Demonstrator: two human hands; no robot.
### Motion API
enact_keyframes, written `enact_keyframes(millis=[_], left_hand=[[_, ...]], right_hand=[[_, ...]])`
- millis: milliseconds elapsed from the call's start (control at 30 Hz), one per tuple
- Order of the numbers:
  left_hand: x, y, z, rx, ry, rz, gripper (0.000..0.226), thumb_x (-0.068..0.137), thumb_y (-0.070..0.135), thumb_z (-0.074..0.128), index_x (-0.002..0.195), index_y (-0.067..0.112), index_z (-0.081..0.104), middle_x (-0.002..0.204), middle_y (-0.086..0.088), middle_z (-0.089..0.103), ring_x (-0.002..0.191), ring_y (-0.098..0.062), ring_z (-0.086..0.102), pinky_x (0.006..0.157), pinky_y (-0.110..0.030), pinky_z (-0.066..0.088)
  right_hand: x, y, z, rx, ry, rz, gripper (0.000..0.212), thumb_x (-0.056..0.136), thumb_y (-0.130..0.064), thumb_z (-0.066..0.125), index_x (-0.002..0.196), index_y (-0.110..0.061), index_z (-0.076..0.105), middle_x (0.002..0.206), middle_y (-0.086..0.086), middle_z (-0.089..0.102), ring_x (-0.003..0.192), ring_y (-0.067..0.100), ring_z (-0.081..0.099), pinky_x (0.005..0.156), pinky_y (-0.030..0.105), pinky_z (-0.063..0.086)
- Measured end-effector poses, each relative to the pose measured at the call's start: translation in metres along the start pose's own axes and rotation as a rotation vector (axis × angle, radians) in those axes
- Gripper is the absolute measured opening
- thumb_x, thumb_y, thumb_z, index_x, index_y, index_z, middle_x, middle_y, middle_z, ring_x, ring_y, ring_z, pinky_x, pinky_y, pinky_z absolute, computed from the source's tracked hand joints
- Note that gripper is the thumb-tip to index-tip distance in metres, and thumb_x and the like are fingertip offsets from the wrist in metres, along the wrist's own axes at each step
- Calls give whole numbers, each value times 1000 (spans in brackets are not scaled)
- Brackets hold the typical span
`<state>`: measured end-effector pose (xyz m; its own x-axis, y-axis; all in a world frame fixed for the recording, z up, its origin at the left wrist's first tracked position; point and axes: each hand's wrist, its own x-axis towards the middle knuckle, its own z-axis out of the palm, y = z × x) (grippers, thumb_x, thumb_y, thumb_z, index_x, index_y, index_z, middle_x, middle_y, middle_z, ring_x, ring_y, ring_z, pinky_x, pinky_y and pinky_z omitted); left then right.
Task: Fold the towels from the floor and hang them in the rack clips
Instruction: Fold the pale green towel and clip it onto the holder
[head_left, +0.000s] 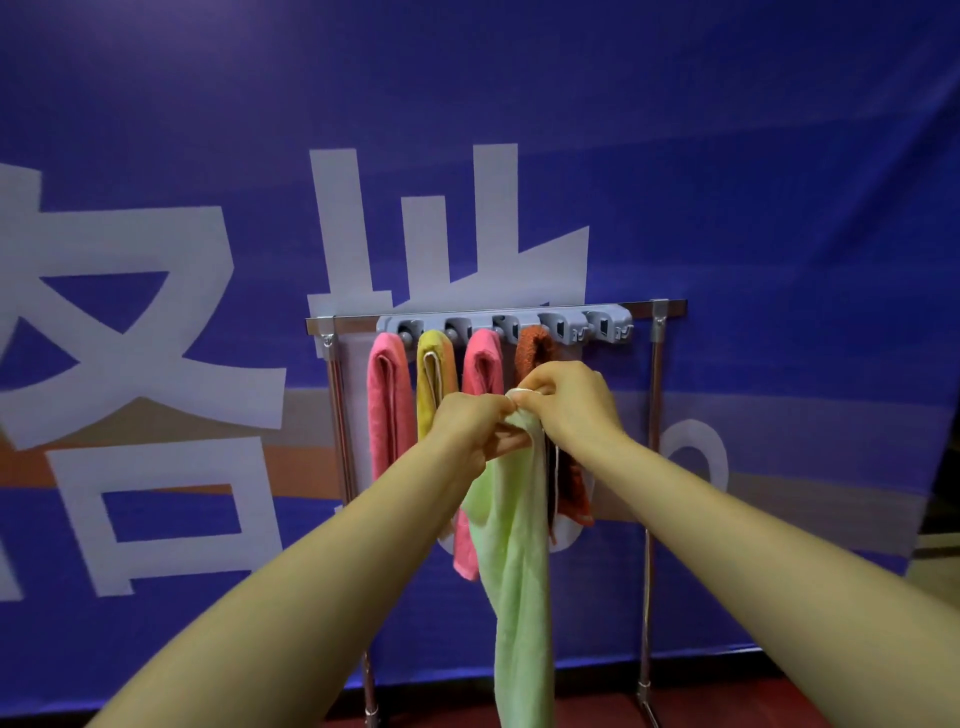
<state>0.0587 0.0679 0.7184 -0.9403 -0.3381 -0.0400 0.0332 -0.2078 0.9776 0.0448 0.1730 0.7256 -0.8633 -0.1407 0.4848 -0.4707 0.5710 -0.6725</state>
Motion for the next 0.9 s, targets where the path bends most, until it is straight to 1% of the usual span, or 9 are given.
enact_keyframes(millis=[200,300,400,500,567,600,667,767,900], left_hand=[[-3,-2,0,-66,-7,33,19,78,-14,50,92,-13,62,67,-19,61,48,-20,62,50,-29,58],[-2,-3,-1,-34,-1,41,18,78,-13,47,79,-8,64,60,-14,65,51,-19,63,55,-28,58],[-2,-3,-2,45,32,34,22,79,-4,38,81,-5,60,59,-14,61,37,-14,53,47,-23,50],[-7,-2,-2,14,-37,18,28,82,3,33,90,-7,58,75,-17,64,57,-21,61,56,-27,57],[-11,-2,-2,-14,-83,43,30,87,5,33,82,-7,60,69,-15,65,65,-25,63,60,-26,58],[-11,-3,-2,29,-75,109,32,90,7,36,74,-4,61,63,-13,64,66,-25,62,62,-28,58],[-10,-10,-10,377,17,366,32,91,19,47,67,3,61,60,-7,62,65,-21,58,68,-36,56],[-12,-26,-26,781,152,681,27,82,33,64,74,10,54,68,1,55,66,-17,52,67,-37,45],[-6,-43,-40,896,200,758,32,75,35,72,83,14,50,81,1,55,77,-19,53,69,-38,47]], right_hand=[[-5,4,2,-77,-11,-155,18,83,-37,61,87,-23,72,90,0,74,94,20,66,84,38,52],[-8,6,0,-86,-59,-208,18,84,-35,60,91,-23,71,90,0,74,92,19,66,82,38,53],[-11,8,-3,-114,-122,-245,18,78,-32,66,93,-23,71,87,2,73,86,20,65,78,38,52],[-11,12,-4,-143,-98,-296,17,80,-24,65,96,-20,71,89,5,73,88,23,64,77,37,50],[-8,15,-5,-118,-25,-298,14,83,-21,62,93,-19,72,89,5,73,88,23,65,78,36,51],[-6,15,-6,-95,0,-293,13,84,-20,62,92,-19,72,89,5,74,88,23,65,78,35,50],[-3,15,-6,-46,28,-287,13,84,-17,62,92,-16,72,88,4,73,86,20,64,78,30,48],[0,14,-7,18,63,-268,14,84,-15,62,93,-14,72,88,4,73,79,14,61,76,24,44],[3,13,-11,55,94,-259,14,85,-18,63,95,-16,72,87,3,73,80,13,62,79,27,49]])
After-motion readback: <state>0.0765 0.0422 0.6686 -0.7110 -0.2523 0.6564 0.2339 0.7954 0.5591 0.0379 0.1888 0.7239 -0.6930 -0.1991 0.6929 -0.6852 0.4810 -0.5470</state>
